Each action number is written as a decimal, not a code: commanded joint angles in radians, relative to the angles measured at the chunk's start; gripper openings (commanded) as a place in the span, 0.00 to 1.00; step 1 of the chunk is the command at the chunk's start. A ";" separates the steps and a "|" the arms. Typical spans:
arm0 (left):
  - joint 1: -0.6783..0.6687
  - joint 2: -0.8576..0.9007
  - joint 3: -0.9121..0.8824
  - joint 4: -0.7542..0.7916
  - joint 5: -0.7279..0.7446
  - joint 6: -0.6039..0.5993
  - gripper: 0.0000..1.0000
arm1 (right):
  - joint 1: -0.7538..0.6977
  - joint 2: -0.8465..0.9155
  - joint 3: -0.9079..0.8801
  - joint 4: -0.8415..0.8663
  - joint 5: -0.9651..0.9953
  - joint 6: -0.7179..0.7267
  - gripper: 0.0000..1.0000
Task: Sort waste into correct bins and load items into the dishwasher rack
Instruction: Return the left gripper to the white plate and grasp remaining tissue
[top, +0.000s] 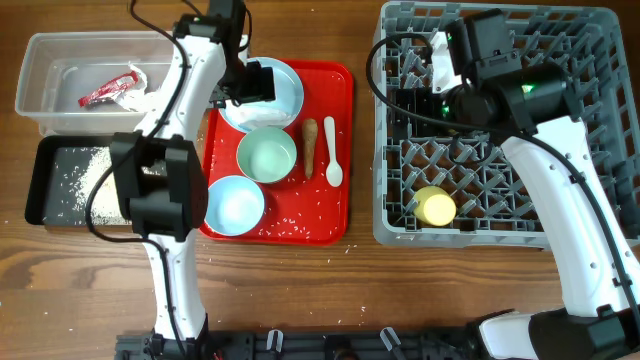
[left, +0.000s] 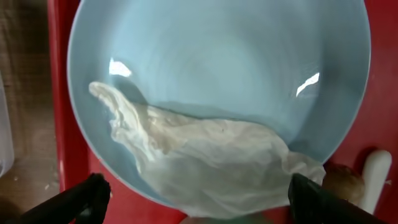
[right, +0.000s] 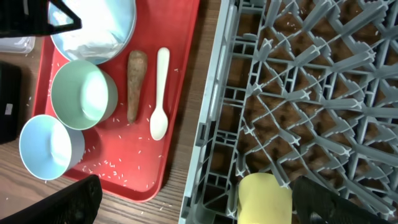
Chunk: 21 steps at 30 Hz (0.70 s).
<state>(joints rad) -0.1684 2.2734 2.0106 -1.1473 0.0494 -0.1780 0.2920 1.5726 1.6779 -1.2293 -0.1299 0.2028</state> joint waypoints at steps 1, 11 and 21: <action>-0.019 0.050 -0.036 0.073 -0.025 -0.023 0.94 | 0.002 -0.007 0.009 0.002 0.006 -0.019 1.00; -0.019 0.080 -0.133 0.177 -0.025 -0.040 0.80 | 0.002 -0.007 0.009 -0.006 0.006 -0.019 1.00; -0.019 0.069 -0.135 0.235 -0.025 -0.040 0.04 | 0.002 -0.007 0.009 -0.006 0.006 -0.020 1.00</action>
<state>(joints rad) -0.1822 2.3306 1.8687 -0.9154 0.0006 -0.2161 0.2920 1.5726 1.6779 -1.2335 -0.1299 0.1993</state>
